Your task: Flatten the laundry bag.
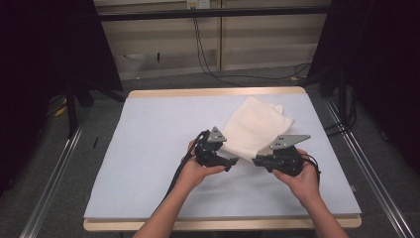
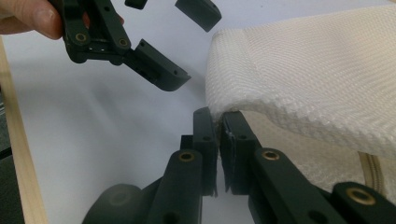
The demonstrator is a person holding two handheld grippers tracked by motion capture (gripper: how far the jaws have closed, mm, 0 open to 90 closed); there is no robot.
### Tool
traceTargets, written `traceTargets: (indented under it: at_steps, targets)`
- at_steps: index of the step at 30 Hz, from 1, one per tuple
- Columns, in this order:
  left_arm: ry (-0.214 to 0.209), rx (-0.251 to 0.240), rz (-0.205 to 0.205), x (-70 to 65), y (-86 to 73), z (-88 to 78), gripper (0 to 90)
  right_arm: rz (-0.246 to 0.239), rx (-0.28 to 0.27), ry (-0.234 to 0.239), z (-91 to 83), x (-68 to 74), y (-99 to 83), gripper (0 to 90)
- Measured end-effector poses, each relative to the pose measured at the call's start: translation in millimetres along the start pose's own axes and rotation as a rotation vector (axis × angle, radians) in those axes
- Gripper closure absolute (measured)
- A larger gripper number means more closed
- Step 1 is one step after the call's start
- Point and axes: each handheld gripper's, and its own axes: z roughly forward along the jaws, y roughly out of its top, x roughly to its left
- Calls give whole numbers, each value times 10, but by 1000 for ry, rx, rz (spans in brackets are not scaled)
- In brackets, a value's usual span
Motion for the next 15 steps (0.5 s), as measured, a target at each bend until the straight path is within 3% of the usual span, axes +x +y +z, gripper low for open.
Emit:
traceTargets:
  at_steps: [3,4,10,13,14,15]
  targets:
    - [-40,0,18,-4,15,24,235,4,4,5,14,-3,6,848]
    - [-33,29,38,-14,20,23,263,2,3,6,17,-1,5,848]
    - [-31,-5,82,-38,46,59,271,1,10,2,36,8,3,848]
    - [-40,5,119,-48,62,73,272,5,10,6,44,15,-9,848]
    - [-42,-9,101,-66,59,92,271,3,13,3,48,14,-12,848]
    - [-46,4,114,-62,68,102,264,1,9,4,54,12,-13,848]
